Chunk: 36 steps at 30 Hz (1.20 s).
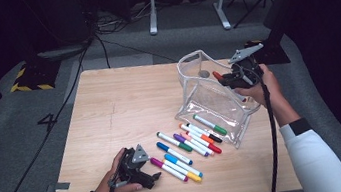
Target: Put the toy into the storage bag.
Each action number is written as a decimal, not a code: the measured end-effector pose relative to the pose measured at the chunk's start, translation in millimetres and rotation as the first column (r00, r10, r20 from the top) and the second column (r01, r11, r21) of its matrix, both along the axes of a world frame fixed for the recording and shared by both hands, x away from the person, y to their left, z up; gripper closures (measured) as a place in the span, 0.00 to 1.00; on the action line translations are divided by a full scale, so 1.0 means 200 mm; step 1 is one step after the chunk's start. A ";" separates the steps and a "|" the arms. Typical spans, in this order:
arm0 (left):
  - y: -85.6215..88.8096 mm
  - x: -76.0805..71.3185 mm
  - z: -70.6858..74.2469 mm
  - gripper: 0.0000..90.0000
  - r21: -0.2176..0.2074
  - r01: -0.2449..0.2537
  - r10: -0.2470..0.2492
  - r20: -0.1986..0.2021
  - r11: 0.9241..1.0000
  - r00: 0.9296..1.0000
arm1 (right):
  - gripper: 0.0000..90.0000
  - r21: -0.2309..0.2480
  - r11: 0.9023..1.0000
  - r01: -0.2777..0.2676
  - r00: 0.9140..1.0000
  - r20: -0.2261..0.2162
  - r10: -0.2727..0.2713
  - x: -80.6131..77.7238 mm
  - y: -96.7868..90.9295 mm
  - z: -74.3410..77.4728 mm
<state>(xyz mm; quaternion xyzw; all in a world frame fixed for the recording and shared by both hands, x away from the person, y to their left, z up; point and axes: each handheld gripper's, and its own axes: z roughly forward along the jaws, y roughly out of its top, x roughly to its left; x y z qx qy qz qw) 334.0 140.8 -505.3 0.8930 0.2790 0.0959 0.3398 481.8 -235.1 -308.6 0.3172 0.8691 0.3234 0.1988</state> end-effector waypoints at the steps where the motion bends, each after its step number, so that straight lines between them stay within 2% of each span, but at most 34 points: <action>1: 0.00 0.00 0.00 0.00 0.000 0.000 0.000 0.000 1.000 1.000 | 0.83 0.002 1.000 0.010 1.000 -0.002 -0.010 0.01 -0.01 0.00; 6: 0.00 0.00 0.00 0.00 0.000 0.000 0.000 0.000 1.000 1.000 | 0.83 -0.017 0.999 0.046 0.999 0.001 -0.046 0.03 -0.02 -0.01; 9: 0.00 0.00 0.00 0.00 0.000 0.001 -0.001 0.000 1.000 1.000 | 0.83 -0.039 0.997 0.059 0.998 -0.033 -0.060 0.05 -0.02 -0.03; 10: 0.00 0.00 0.00 0.00 0.000 0.001 -0.001 0.000 1.000 1.000 | 0.83 -0.069 0.996 0.064 0.996 -0.059 -0.068 0.07 -0.02 -0.04; 11: 0.00 0.00 0.00 0.00 0.000 0.001 -0.001 0.000 1.000 1.000 | 0.83 -0.069 0.996 0.064 0.996 -0.059 -0.068 0.07 -0.02 -0.04; 12: 0.00 0.00 0.00 0.00 0.000 0.000 0.000 0.000 1.000 1.000 | 0.83 -0.097 0.993 0.065 0.993 -0.092 -0.074 0.08 -0.01 -0.05; 13: 0.00 0.00 0.00 0.00 0.000 0.001 -0.001 0.000 1.000 1.000 | 0.83 -0.097 0.993 0.065 0.993 -0.092 -0.074 0.08 -0.01 -0.05; 14: 0.00 0.00 0.00 0.00 0.000 0.001 -0.001 0.000 1.000 1.000 | 0.83 -0.117 0.992 0.051 0.990 -0.121 -0.066 0.09 -0.01 -0.06; 16: 0.00 0.00 0.00 0.00 0.001 0.001 -0.001 0.000 1.000 1.000 | 0.83 -0.129 0.991 0.046 0.989 -0.133 -0.063 0.10 -0.01 -0.07; 20: 0.00 0.00 0.00 0.00 0.000 0.001 -0.001 0.000 1.000 1.000 | 0.83 -0.192 0.981 0.003 0.976 -0.212 -0.045 0.11 0.02 -0.11; 22: 0.00 0.00 0.00 0.00 0.000 0.001 -0.001 0.000 1.000 1.000 | 0.82 -0.209 0.977 -0.034 0.968 -0.248 -0.019 0.11 0.03 -0.13; 23: 0.00 0.00 0.00 0.00 0.000 0.001 -0.001 0.000 1.000 1.000 | 0.82 -0.222 0.972 -0.075 0.961 -0.277 0.011 0.09 0.05 -0.14; 25: 0.00 0.00 0.00 0.00 0.000 0.000 0.000 0.000 1.000 1.000 | 0.82 -0.230 0.969 -0.092 0.959 -0.283 0.024 0.09 0.05 -0.14; 26: 0.00 0.00 0.00 0.00 0.000 0.001 -0.001 0.000 1.000 1.000 | 0.82 -0.228 0.966 -0.122 0.952 -0.302 0.049 0.08 0.07 -0.15; 30: 0.00 0.00 0.00 0.00 0.000 0.001 -0.001 0.000 1.000 1.000 | 0.82 -0.222 0.963 -0.153 0.949 -0.304 0.081 0.05 0.08 -0.14; 32: 0.00 0.00 0.00 0.00 0.000 0.001 -0.001 0.000 1.000 1.000 | 0.81 -0.209 0.965 -0.160 0.949 -0.303 0.092 0.05 0.08 -0.14; 35: 0.00 0.00 0.00 0.00 0.001 0.001 -0.001 0.000 1.000 1.000 | 0.69 -0.208 0.970 -0.129 0.961 -0.268 0.071 0.04 0.07 -0.13; 36: 0.00 0.00 0.00 0.00 0.001 0.001 -0.001 0.000 1.000 1.000 | 0.69 -0.208 0.970 -0.129 0.961 -0.268 0.071 0.04 0.07 -0.13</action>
